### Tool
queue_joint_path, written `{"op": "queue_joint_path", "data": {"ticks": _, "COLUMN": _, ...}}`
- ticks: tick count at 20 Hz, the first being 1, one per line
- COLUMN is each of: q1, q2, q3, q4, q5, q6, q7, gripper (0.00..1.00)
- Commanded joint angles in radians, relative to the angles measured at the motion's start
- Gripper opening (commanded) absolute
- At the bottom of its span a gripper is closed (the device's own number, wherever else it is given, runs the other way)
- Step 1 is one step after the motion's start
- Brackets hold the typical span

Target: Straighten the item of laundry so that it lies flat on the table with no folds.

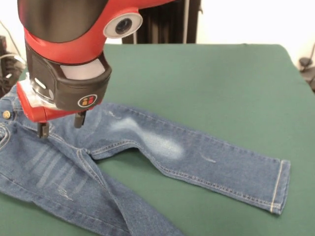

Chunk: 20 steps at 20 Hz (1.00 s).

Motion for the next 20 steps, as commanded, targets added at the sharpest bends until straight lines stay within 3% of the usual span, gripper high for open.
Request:
{"op": "queue_joint_path", "data": {"ticks": 1, "q1": 0.005, "q2": 0.049, "q3": 0.099, "q4": -0.136, "q5": 0.121, "q6": -0.225, "q7": -0.378, "gripper": 1.0}}
{"op": "queue_joint_path", "data": {"ticks": 8, "q1": 0.0, "q2": 0.046, "q3": 0.133, "q4": -0.136, "q5": 0.134, "q6": -0.266, "q7": -0.36, "gripper": 1.0}}
{"op": "queue_joint_path", "data": {"ticks": 20, "q1": -0.073, "q2": -0.08, "q3": 0.143, "q4": 0.112, "q5": 0.334, "q6": -0.167, "q7": -0.187, "gripper": 1.0}}
